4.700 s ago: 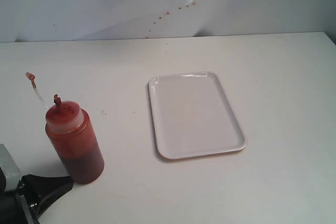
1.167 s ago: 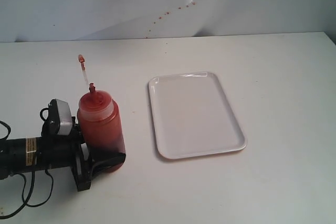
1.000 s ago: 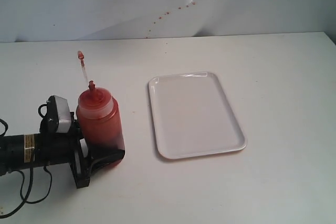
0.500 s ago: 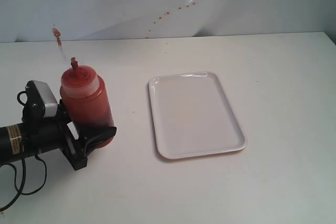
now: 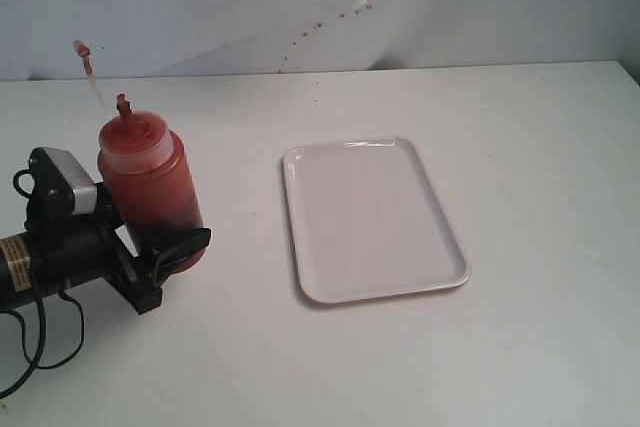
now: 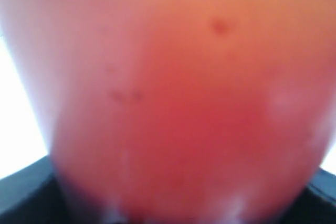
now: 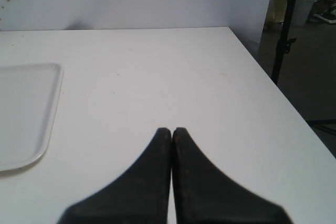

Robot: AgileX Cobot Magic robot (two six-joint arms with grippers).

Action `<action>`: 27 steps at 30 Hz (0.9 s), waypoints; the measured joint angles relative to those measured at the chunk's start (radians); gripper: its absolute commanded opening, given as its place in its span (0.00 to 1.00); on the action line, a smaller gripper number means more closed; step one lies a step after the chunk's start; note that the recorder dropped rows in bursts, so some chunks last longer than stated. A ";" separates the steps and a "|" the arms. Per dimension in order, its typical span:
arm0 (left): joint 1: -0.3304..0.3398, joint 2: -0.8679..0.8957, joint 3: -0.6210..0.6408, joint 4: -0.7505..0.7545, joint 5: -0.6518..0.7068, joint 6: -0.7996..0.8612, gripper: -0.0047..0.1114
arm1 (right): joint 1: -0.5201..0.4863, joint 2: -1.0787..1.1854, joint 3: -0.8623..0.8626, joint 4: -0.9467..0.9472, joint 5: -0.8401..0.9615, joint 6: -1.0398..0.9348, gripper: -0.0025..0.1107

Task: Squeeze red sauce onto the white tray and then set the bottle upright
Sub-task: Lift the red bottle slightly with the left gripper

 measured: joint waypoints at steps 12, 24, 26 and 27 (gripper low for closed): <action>0.000 0.000 0.000 0.000 0.000 0.000 0.04 | 0.000 0.000 0.000 0.002 0.000 0.000 0.02; 0.000 0.000 0.000 0.000 0.000 0.000 0.04 | 0.000 0.000 0.000 0.271 -0.241 0.006 0.02; 0.000 0.000 0.000 0.000 0.000 0.000 0.04 | 0.000 0.000 0.000 0.368 -0.288 0.006 0.02; 0.000 0.000 0.000 0.000 0.000 0.000 0.04 | 0.000 0.000 0.000 0.398 -0.303 0.006 0.02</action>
